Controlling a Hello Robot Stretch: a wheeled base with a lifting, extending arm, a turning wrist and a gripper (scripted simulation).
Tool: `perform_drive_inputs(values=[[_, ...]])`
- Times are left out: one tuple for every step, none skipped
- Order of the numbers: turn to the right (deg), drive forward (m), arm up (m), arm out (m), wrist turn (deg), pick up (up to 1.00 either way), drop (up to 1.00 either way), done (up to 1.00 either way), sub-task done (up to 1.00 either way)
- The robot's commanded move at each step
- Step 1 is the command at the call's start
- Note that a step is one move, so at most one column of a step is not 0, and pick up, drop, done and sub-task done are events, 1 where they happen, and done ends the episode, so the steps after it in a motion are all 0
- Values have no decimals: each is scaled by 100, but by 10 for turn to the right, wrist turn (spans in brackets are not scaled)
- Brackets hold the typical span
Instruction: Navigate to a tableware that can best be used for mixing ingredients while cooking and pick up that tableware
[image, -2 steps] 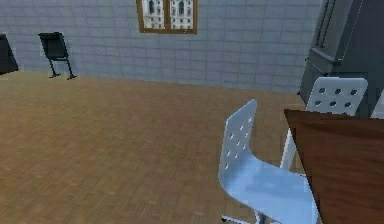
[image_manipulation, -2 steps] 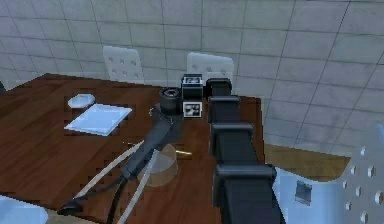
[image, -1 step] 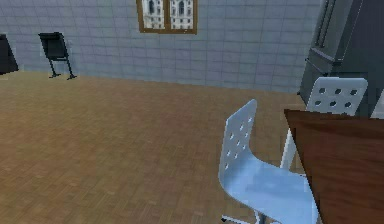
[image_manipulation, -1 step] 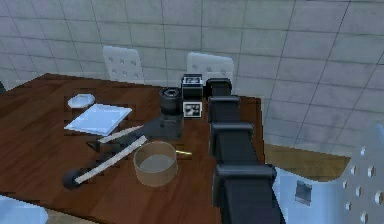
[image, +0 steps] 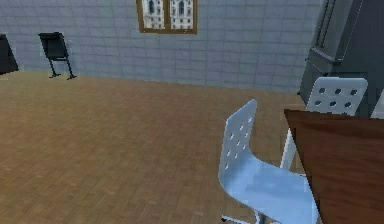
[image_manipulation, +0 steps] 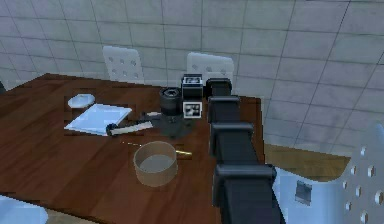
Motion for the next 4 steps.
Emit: perform_drive_inputs(values=[[0, 0, 0, 0, 150, 0, 0, 0, 0], [0, 0, -30, 0, 0, 0, 0, 0, 0], [0, 0, 0, 0, 0, 100, 0, 0, 0], [0, 0, 10, 0, 0, 0, 0, 0, 0]])
